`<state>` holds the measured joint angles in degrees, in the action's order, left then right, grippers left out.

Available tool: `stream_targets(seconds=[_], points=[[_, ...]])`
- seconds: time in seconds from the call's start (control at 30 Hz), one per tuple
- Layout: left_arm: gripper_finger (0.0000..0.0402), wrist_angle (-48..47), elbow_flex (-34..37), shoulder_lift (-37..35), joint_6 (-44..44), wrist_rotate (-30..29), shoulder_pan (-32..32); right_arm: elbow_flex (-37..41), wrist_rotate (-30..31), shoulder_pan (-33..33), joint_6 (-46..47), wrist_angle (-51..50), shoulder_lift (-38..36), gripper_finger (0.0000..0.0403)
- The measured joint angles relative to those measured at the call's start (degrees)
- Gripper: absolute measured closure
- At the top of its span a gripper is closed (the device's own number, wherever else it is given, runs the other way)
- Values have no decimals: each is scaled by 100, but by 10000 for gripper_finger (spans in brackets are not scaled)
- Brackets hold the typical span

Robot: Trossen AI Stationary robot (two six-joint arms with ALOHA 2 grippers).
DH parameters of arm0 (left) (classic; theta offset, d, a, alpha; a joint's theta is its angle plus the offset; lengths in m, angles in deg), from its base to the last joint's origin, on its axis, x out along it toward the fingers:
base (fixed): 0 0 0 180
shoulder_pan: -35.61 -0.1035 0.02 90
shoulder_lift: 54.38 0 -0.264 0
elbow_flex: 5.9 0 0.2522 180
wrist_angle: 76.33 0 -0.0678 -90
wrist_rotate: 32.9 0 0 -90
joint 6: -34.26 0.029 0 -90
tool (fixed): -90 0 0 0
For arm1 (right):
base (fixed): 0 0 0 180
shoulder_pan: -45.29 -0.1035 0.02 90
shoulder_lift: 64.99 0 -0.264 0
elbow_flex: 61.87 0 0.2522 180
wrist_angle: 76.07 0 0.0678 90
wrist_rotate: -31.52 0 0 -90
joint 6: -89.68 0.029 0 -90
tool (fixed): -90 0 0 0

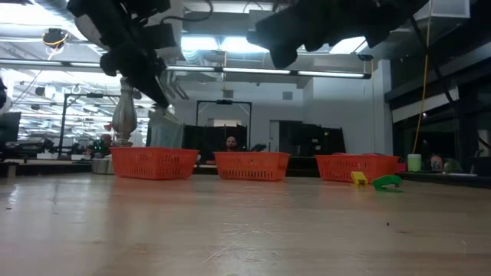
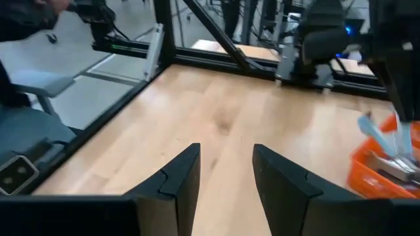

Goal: Pick and place Stapler, Stapler remover, tape
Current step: Put the light blue staple remover into the left orange bin, then put the yellow stapler into the middle orange bin

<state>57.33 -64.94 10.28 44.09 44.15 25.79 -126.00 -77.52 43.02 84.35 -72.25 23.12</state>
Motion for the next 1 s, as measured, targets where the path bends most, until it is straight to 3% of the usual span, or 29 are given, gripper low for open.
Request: stream_targets(seconds=[0.37,0.6,0.77,1.0], points=[[386,-33,369,-286,61,-370,-787,0,0,585,-307,-231,0,258],[363,280,369,-286,86,-417,-919,0,-2,883,-307,-325,0,258],[339,281,369,-271,-64,-792,-918,0,0,1013,-280,-376,0,258],[320,215,371,-271,-110,-262,-897,2,-2,1035,-268,-739,0,258]])
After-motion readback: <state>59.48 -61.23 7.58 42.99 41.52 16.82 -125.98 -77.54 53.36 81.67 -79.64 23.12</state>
